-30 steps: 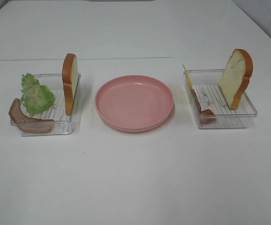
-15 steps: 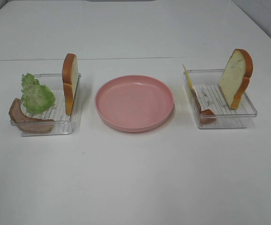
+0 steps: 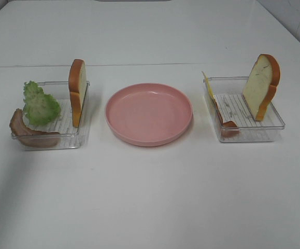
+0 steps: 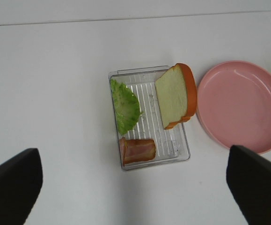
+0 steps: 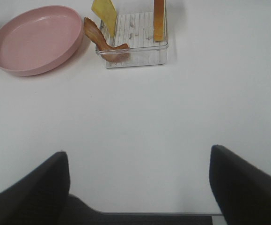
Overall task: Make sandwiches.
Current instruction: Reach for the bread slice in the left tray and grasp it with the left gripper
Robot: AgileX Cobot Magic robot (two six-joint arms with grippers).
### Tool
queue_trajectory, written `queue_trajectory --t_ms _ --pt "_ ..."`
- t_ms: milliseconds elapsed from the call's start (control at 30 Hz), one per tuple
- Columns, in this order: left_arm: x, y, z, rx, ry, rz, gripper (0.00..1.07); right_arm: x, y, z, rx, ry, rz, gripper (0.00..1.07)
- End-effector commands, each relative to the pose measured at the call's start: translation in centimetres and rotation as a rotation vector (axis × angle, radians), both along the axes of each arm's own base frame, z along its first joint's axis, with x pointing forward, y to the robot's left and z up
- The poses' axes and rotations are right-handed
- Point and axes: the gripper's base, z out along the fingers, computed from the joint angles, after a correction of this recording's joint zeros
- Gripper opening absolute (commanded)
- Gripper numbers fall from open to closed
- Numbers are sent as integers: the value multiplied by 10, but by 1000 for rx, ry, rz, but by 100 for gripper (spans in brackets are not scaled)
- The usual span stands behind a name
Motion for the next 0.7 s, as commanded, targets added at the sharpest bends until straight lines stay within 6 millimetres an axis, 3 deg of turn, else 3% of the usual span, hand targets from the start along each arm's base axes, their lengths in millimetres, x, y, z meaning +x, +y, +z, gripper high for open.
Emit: queue_trajectory --t_ms 33,133,167,233,300,500,567,700 --pt "37 -16 -39 13 201 -69 100 -2 0 -1 -7 -27 2 79" --pt "45 -20 -48 27 225 -79 100 -2 0 -1 -7 -27 2 79" --pt "59 -28 -65 53 268 -97 100 -2 0 -1 -7 -27 2 79" --pt "66 -32 -73 64 288 -105 100 -2 0 -1 -7 -27 2 79" --pt "85 -42 -99 74 345 -125 100 -2 0 -1 -7 -27 2 79" --pt "100 -58 -117 81 378 -154 100 -2 0 -1 -7 -27 2 79" --pt "113 -76 -134 89 401 -189 100 -2 0 -1 -7 -27 2 79" --pt "120 -91 -144 87 416 -195 100 -2 0 -1 -7 -27 2 79"
